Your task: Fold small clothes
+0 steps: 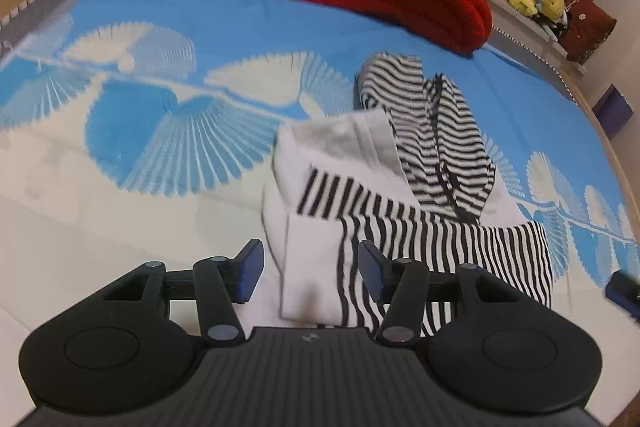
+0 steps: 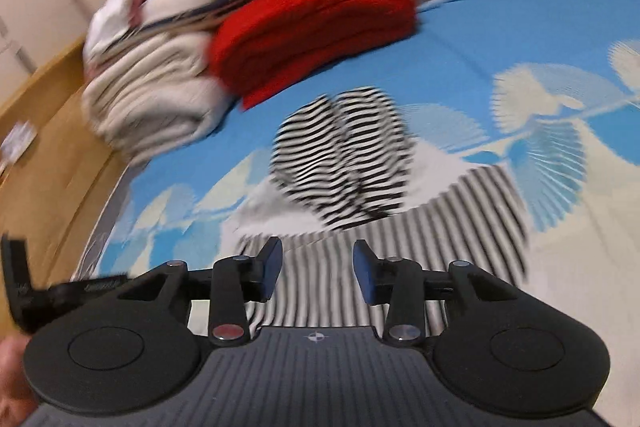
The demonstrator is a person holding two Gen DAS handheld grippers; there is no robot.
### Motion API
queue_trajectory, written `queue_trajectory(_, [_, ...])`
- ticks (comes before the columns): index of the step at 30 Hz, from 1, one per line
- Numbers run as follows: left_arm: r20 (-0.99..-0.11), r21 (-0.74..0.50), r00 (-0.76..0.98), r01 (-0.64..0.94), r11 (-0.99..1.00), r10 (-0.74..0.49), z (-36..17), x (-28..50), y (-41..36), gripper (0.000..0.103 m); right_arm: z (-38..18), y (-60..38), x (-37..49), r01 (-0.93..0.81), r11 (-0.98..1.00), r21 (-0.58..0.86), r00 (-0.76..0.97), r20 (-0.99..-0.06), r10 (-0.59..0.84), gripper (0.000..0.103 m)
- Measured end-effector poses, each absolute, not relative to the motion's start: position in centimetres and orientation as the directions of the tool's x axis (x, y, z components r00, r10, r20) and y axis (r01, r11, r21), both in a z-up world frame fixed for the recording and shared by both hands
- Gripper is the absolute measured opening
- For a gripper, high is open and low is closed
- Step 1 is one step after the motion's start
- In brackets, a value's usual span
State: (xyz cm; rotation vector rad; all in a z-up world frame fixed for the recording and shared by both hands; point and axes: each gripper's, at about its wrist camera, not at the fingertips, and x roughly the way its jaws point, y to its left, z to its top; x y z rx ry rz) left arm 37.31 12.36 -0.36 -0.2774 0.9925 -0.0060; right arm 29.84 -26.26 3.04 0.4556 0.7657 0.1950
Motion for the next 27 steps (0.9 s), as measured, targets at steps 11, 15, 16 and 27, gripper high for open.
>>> queue_trajectory(11, [-0.884, -0.267, 0.438, -0.187, 0.945, -0.164, -6.4, 38.5, 12.4, 0.036, -3.7, -29.9, 32.6, 0.233, 0.898, 0.374, 0.591, -0.787, 0.174, 0.042])
queue_trajectory(15, [-0.907, -0.238, 0.393, -0.181, 0.954, -0.151, -8.0, 38.9, 12.1, 0.048, -6.2, -31.9, 32.5, 0.361, 0.849, 0.385, 0.493, -0.852, 0.176, 0.042])
queue_trajectory(16, [-0.91, -0.231, 0.389, -0.182, 0.956, -0.145, -8.3, 39.1, 12.0, 0.048, -6.4, -32.1, 32.4, 0.369, 0.849, 0.378, 0.486, -0.857, 0.17, 0.042])
queue_trajectory(27, [-0.902, -0.224, 0.409, -0.164, 0.961, -0.141, -8.2, 39.4, 11.5, 0.004, -6.8, -32.5, 32.2, 0.375, 0.856, 0.357, 0.476, -0.866, 0.152, 0.042])
